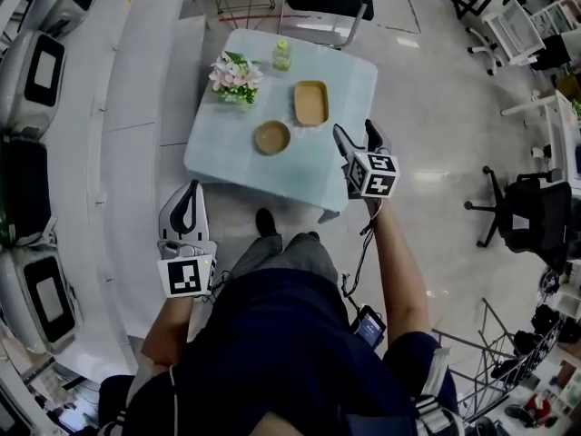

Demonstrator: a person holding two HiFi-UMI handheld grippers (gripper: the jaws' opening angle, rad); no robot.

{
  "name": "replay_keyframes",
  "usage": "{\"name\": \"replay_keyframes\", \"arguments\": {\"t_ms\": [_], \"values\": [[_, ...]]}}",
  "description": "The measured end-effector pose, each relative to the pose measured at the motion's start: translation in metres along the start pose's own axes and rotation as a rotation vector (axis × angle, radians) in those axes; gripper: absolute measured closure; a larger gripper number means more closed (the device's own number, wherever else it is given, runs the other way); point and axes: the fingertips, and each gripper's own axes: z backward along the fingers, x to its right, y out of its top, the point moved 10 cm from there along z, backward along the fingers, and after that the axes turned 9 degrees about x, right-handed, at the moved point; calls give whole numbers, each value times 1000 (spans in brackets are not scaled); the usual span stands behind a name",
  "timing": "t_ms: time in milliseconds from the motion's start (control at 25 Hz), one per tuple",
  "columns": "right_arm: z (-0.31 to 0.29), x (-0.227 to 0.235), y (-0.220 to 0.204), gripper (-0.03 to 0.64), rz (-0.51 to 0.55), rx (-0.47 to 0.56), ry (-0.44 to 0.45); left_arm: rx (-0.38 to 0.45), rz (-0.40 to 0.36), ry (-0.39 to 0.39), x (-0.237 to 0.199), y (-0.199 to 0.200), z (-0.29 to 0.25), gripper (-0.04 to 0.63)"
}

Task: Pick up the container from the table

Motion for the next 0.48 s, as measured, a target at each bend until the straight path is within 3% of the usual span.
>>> {"name": "replay_keyframes", "arguments": {"t_ms": [200,480], "values": [[-42,20,-20,284,-28,-73,-38,-40,5,-8,-12,-15,-25,592],[-93,44,-47,308,-4,-173,-13,-109,-9,48,-19,-23,-47,593]]}}
